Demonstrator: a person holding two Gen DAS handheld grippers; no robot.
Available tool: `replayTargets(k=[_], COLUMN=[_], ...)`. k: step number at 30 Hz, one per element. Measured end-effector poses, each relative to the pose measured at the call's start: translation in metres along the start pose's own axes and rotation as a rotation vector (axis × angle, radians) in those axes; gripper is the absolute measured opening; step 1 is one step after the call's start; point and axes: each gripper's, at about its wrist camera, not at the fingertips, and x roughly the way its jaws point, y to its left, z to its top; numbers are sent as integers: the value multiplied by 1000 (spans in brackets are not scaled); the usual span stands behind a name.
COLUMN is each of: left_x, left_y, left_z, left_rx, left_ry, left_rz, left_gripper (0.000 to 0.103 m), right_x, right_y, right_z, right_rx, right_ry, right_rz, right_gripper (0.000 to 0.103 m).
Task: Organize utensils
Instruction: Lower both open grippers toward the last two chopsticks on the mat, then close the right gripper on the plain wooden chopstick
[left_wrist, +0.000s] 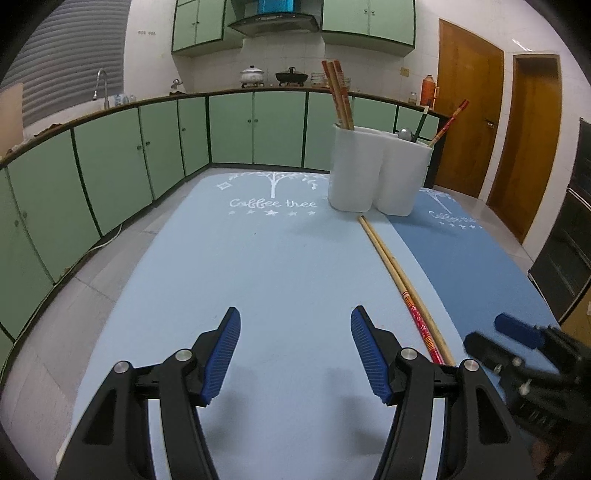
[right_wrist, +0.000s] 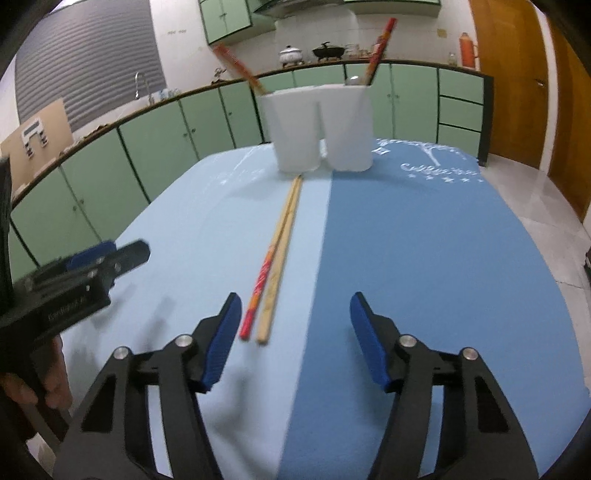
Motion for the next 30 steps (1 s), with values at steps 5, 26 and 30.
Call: replayTargets(k=[5,26,30], left_x=[-1,-6,-7], left_y=[5,7,4], left_z=[-1,-5,-6], left_rx=[-23,-49,-42], left_ry=[-4,-24,-24], left_rz=[-2,-17,-17], left_gripper=[61,61,61], right_x=[5,16,16], right_y=[6,19,15], right_z=[-6,-7,-7], right_rx=[-13,-79,-65], right_ry=[15,66,68], right_rz=[-25,-73,-58], right_gripper=[42,17,7])
